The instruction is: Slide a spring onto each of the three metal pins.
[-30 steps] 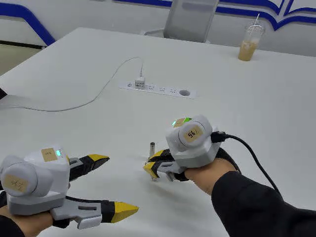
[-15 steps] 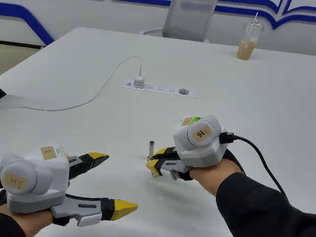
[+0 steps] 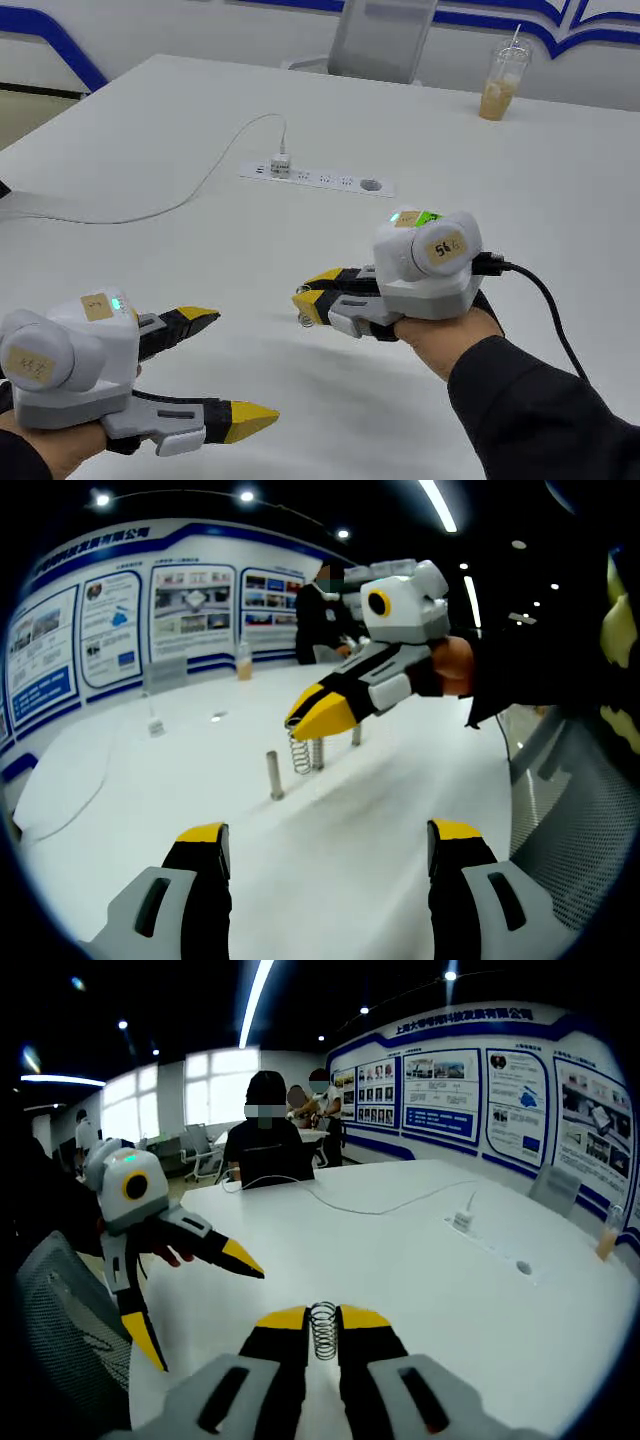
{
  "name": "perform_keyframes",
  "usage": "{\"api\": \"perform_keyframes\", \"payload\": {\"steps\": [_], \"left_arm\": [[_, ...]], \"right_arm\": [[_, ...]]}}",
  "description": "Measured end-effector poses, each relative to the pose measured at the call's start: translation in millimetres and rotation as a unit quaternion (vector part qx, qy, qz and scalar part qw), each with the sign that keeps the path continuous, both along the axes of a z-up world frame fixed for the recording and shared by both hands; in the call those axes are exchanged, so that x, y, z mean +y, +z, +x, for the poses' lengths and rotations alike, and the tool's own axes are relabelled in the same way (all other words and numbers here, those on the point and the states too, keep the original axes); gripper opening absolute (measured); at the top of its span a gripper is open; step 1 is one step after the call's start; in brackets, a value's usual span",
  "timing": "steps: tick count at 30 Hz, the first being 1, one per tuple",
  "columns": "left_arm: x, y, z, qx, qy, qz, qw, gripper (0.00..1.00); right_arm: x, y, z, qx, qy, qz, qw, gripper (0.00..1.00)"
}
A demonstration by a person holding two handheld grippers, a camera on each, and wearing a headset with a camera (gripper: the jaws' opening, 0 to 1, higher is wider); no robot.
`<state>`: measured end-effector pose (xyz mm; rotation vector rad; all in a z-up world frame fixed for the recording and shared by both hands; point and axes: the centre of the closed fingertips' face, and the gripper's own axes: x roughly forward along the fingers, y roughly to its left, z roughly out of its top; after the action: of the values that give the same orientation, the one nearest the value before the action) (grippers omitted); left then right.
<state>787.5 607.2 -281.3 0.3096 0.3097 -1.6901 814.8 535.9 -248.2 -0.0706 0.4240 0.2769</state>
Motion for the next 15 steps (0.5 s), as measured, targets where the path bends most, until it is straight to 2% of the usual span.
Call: {"api": "perform_keyframes", "payload": {"steps": [6,11,15], "left_arm": [[0.0,0.2,-0.3,0.001,0.0,0.0,1.0,0.82],[0.7,-0.1,0.6,0.0,0.001,0.0,1.0,0.82],[0.8,-0.4,1.1,0.0,0.001,0.001,1.0,0.82]], "right_arm": [[-5.1,12.3,6.3,-0.026,-0.01,0.012,0.9995,0.12],[-9.8,16.8,10.3,-0.038,-0.02,0.021,0.9989,0.12],[-14.6,18.1,13.3,-0.044,-0.025,0.016,0.9986,0.12]]}}
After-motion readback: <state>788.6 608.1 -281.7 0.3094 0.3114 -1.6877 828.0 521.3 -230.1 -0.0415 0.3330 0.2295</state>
